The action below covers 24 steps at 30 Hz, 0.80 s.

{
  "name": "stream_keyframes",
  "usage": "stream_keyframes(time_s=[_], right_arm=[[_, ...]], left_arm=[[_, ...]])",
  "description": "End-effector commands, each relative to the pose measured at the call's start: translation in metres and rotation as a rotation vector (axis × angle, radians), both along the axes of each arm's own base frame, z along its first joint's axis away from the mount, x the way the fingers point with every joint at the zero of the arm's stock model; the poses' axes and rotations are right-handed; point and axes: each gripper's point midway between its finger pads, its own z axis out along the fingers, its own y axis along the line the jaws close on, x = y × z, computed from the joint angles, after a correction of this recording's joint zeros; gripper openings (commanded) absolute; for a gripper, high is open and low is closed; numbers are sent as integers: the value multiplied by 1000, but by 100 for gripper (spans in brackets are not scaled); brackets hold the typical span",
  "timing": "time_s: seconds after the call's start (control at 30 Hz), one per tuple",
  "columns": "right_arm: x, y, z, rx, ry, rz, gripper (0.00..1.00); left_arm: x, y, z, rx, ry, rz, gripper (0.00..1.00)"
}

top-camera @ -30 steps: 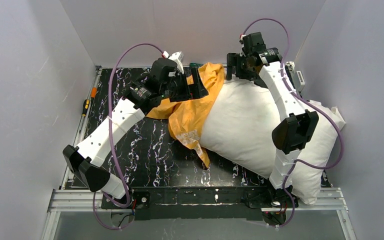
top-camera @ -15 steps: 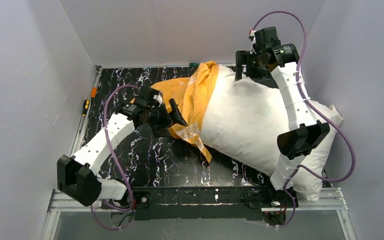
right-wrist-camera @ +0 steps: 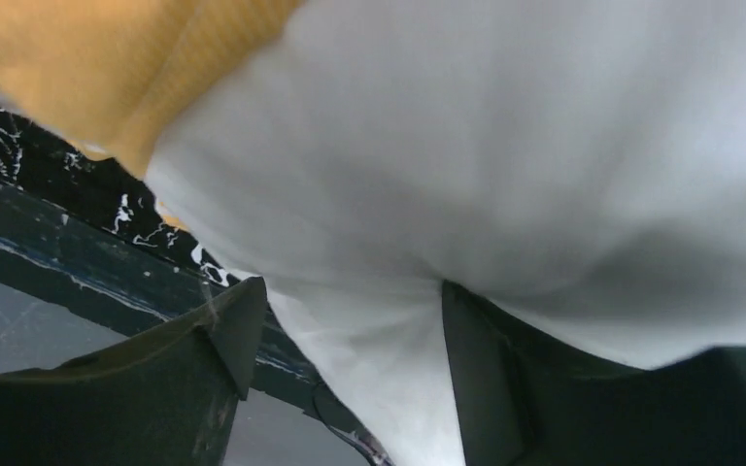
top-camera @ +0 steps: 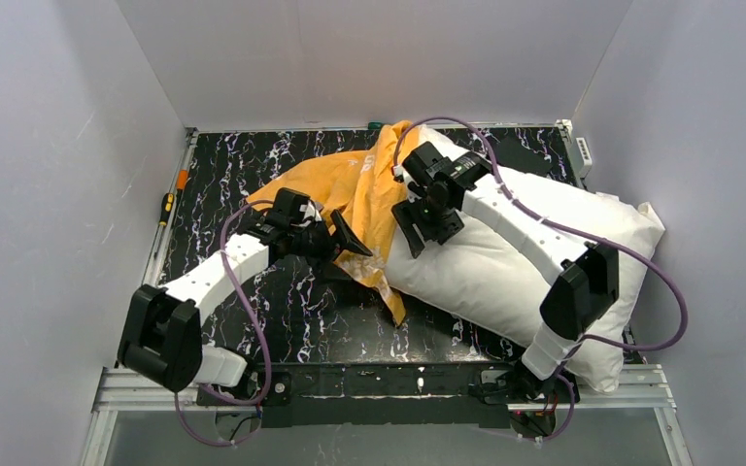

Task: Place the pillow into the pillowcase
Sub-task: Stuff the pillow into the pillowcase.

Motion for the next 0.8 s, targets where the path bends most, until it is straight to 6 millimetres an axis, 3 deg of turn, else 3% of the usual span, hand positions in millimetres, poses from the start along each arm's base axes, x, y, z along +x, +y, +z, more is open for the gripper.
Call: stream_keyframes(time_s=[0.0,0.1,0.17,0.27,0.33,0.47,0.57,0.6,0.7,0.77], right_arm=[[22,23,-25,43,12,12,62],[46,56,-16,143,14,19,21],[66,81,-3,256,22,6,1],[94,110,25,453,48,-31,1],[111,120,41,549,57,-64,1],[131,127,58,682,75,-107,1],[135,118,63,626,28,-97,1],[135,110,64,585,1,-96,6],[125,74,60,426,-55,-124,48],[106,44,56,318,-69,-151,74]], left_arm=[[15,-12,-6,-49,-11,-12,74],[26,-14,-16,-26,-14,-19,59],[32,-15,-21,-8,-17,-19,53],[38,-14,-25,14,-29,-16,40],[40,-12,-22,38,-41,-18,38],[40,4,-5,136,-115,-36,62],[34,18,10,198,-156,-47,73],[29,22,15,206,-163,-48,76],[17,27,20,194,-158,-33,80],[7,29,18,174,-135,-17,81]])
